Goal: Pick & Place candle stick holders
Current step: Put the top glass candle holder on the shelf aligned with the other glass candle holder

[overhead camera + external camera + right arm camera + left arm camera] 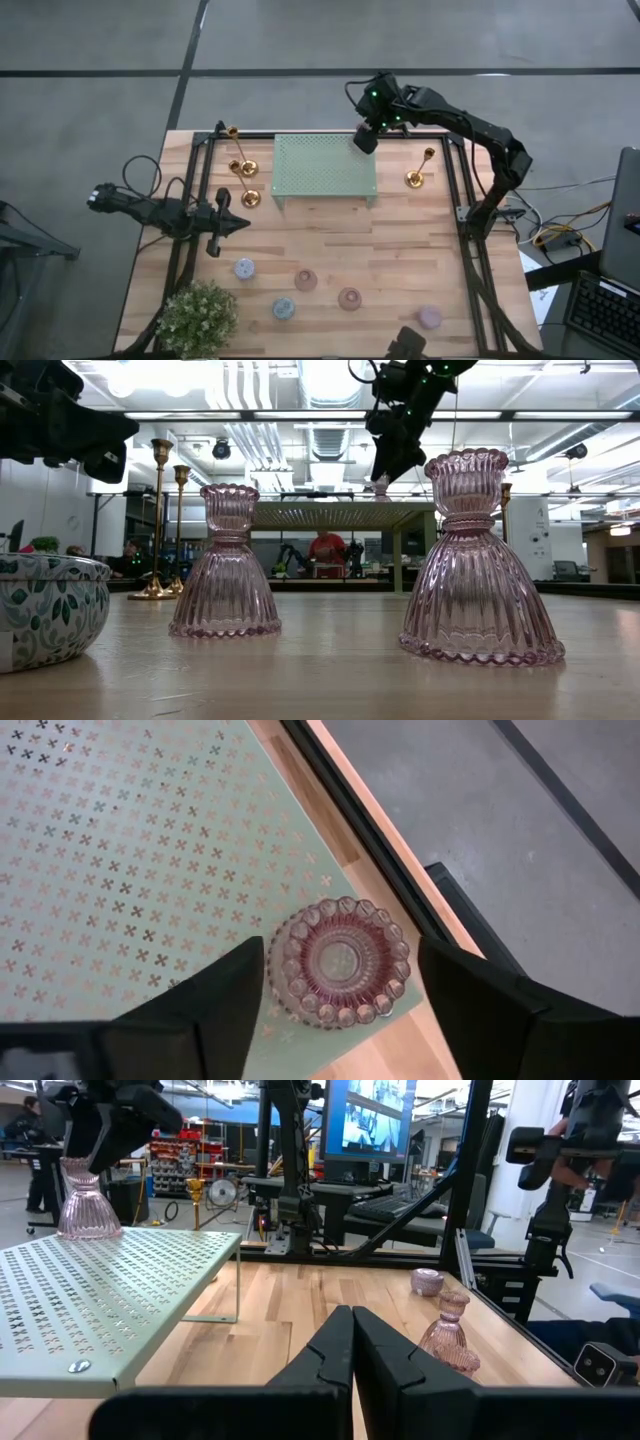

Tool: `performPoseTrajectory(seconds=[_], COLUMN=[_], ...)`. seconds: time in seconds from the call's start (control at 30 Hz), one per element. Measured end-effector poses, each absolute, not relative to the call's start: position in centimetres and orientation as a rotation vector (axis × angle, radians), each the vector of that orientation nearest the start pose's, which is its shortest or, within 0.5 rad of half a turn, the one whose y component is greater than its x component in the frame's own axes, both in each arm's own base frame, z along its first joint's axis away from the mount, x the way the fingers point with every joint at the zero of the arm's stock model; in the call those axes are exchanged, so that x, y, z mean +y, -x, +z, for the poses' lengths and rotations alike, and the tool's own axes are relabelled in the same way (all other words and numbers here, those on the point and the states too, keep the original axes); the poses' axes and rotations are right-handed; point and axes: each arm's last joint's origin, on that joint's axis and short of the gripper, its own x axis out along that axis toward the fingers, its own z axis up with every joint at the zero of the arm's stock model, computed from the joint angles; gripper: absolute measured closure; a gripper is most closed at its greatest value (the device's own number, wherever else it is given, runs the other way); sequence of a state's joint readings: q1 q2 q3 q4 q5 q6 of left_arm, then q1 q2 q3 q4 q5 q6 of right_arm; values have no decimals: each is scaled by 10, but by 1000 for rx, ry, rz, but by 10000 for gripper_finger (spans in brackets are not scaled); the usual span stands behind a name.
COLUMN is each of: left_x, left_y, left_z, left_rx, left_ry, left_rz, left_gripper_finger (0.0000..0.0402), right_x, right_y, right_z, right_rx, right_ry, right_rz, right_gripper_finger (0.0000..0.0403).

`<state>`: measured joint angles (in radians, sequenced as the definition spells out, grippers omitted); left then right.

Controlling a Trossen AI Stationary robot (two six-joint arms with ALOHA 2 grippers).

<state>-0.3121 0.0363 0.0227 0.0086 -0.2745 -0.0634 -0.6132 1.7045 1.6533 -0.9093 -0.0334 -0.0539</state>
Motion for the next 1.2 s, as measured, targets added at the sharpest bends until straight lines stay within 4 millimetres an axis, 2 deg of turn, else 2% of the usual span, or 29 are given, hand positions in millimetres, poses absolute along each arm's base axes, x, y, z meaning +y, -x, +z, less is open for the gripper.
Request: performPoseTrajectory(seconds=[0.33, 0.57, 0.77, 0.9, 1.07, 1.2], left_x=[-22, -22, -22, -22, -22, -22], left_y=[-95, -95, -95, -95, -95, -95], left_z=[170, 170, 170, 170, 170, 170], left_rx=[5, 5, 5, 5, 5, 5], left_ry=[62, 62, 62, 62, 62, 62], left_rz=[-38, -37, -37, -37, -37, -37], left_gripper_finger=[394, 394, 394, 394, 394, 394], right_x=[-194, -160, -109, -68, -14, 32], right_y=[-278, -271, -280, -289, -300, -307], right_z=[358, 384, 398, 397, 382, 359], right_rx=[882, 817, 780, 786, 833, 897], right_ry=[-240, -182, -89, -20, 63, 120], right_rz=[-512, -450, -294, -156, 14, 104], right_gripper_finger=[81, 61, 58, 63, 70, 75])
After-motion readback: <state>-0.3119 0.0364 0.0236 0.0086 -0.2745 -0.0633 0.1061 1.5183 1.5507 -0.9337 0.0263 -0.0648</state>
